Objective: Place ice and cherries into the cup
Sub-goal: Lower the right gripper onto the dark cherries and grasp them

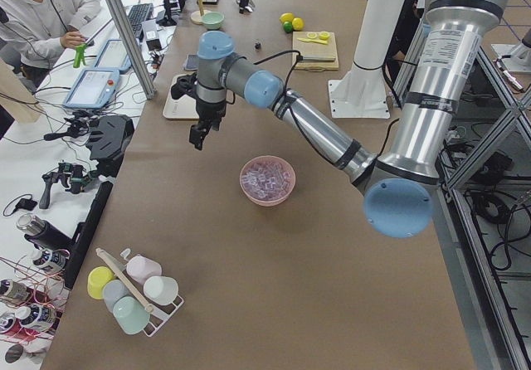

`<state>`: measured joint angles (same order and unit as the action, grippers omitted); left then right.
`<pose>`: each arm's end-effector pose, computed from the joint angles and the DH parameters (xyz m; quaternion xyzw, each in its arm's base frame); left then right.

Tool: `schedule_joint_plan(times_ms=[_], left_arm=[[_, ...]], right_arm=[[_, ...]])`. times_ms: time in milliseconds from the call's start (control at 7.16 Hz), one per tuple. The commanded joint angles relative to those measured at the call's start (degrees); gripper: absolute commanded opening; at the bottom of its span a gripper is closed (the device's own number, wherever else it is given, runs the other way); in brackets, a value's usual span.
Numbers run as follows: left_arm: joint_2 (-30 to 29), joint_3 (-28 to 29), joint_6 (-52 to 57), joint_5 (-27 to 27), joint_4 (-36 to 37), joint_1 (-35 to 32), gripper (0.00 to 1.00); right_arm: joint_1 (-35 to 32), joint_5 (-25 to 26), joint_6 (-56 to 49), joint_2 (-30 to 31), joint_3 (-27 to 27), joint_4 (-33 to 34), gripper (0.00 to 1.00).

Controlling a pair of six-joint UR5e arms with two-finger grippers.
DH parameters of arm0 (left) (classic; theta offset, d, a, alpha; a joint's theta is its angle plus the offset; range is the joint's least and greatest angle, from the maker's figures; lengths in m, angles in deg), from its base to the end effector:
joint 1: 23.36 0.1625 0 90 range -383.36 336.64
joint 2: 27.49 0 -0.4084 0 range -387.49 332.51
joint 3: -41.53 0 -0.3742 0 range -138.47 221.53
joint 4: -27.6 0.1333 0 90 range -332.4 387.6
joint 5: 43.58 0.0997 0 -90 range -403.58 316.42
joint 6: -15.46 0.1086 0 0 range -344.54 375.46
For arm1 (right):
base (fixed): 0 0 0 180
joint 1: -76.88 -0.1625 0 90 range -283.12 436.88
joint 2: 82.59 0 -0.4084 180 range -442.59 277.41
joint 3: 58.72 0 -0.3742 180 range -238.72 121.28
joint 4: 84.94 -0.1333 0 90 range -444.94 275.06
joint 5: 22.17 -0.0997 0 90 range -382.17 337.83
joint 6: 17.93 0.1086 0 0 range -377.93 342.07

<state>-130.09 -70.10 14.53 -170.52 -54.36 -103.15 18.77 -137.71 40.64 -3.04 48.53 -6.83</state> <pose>0.0263 -0.5300 0.3845 0.1839 0.3280 0.1463 0.9150 -0.2143 -0.5081 0.4022 0.0850 -0.3809 0.1389 0.9101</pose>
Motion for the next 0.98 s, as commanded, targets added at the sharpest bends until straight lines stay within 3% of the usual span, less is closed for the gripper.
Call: schedule_joint_plan(times_ms=[0,140,698,838], left_arm=[[3.3,9.4,20.5,-5.5,4.7,-13.2,0.99],[6.9,10.2,25.0,-5.7,6.4,-13.8,0.99],[9.8,10.6,25.1,-5.8,5.5,-13.7,0.99],[10.0,10.6,25.1,-5.8,5.5,-13.8,0.99]], right_arm=[[5.5,3.6,1.1,-3.4,0.0,6.4,1.0],[7.2,4.5,0.6,-2.6,-0.2,6.4,1.0],[12.6,7.4,-2.9,-0.6,-3.3,5.7,0.98],[14.2,8.4,-3.7,-0.6,-3.6,5.7,0.84]])
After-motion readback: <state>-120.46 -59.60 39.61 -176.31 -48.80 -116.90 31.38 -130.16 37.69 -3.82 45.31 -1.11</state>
